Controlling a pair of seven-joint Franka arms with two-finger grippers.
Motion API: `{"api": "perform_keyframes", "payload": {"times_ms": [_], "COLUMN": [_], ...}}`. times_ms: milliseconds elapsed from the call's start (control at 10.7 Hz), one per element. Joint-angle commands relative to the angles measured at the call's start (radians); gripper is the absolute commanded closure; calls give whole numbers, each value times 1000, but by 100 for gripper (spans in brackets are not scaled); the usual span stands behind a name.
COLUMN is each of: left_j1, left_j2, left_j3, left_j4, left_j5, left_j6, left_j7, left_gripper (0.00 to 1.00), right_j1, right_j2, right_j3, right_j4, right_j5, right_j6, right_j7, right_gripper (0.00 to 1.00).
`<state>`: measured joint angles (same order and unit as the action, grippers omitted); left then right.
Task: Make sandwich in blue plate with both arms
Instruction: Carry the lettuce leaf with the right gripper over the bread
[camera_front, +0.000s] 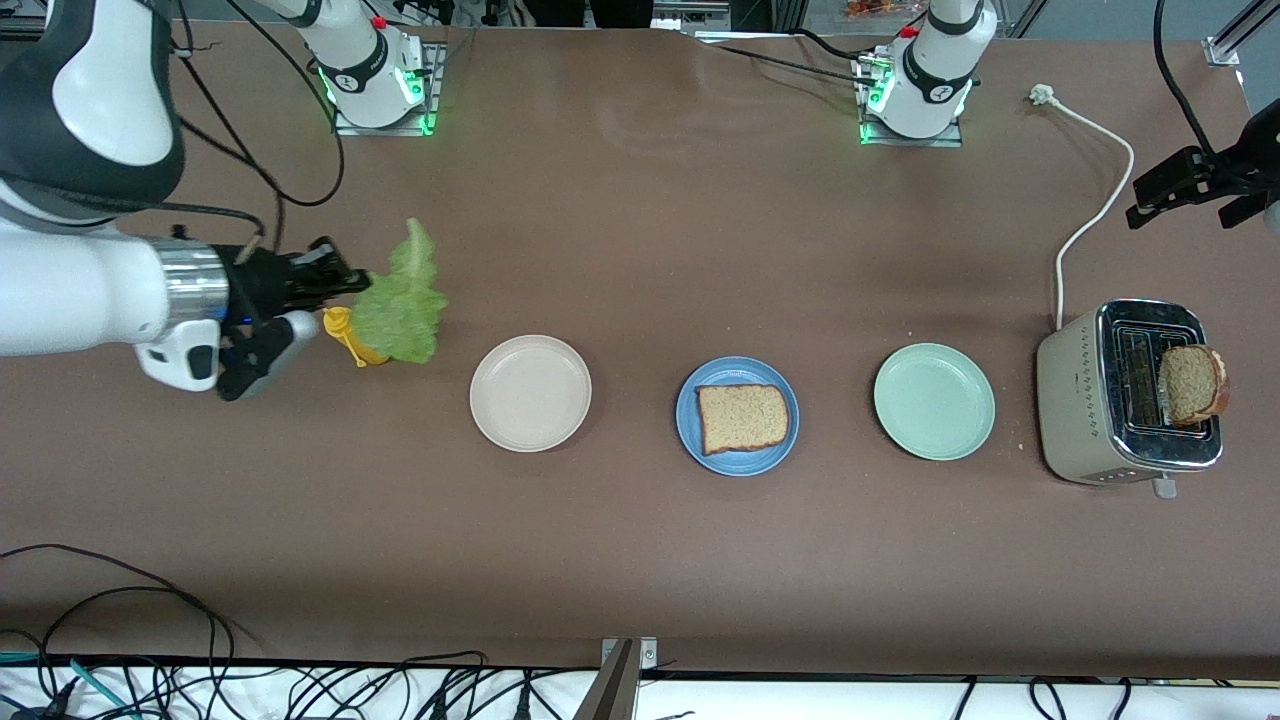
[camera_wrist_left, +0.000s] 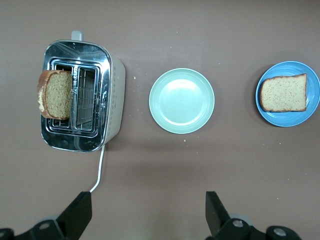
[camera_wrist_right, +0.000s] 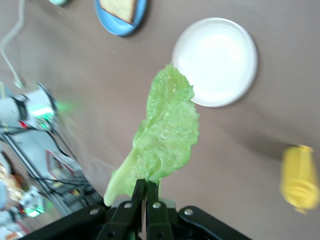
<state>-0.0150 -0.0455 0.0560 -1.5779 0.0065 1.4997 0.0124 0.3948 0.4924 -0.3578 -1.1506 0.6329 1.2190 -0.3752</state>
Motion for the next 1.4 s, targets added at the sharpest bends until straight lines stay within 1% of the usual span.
{"api": "perform_keyframes", "payload": {"times_ms": [0, 187, 374, 561, 748, 935, 1028, 1215, 1309], "left_j1": [0, 0, 0, 0, 0, 4, 7, 10, 10], "left_j2": [15, 15, 15, 16, 16, 16, 16, 18, 18], "left_j3": [2, 2, 2, 2, 2, 2, 5, 8, 8], "left_j4": [33, 33, 33, 33, 33, 33, 32, 30, 30], "left_j5": [4, 4, 4, 4, 4, 4, 3, 3, 4], "left_j6": [-21, -21, -21, -21, -21, -21, -22, -22, -22], "left_j7": [6, 6, 6, 6, 6, 6, 4, 0, -2], "left_gripper": [0, 0, 0, 0, 0, 0, 0, 0, 0], "right_j1": [96, 165, 237, 318, 396, 458, 466, 466, 464], "right_j2": [8, 24, 52, 98, 149, 204, 240, 317, 359], "right_j3": [-6, -6, -6, -6, 2, 14, 49, 155, 210], "right_j4": [9, 9, 8, 8, 6, 6, 6, 8, 11], "right_j5": [151, 224, 272, 312, 376, 384, 386, 386, 386], "right_j6": [135, 273, 405, 560, 719, 869, 957, 1142, 1256], "right_j7": [189, 286, 358, 426, 473, 518, 525, 526, 521], "right_gripper": [100, 100, 100, 100, 100, 100, 100, 100, 100]}}
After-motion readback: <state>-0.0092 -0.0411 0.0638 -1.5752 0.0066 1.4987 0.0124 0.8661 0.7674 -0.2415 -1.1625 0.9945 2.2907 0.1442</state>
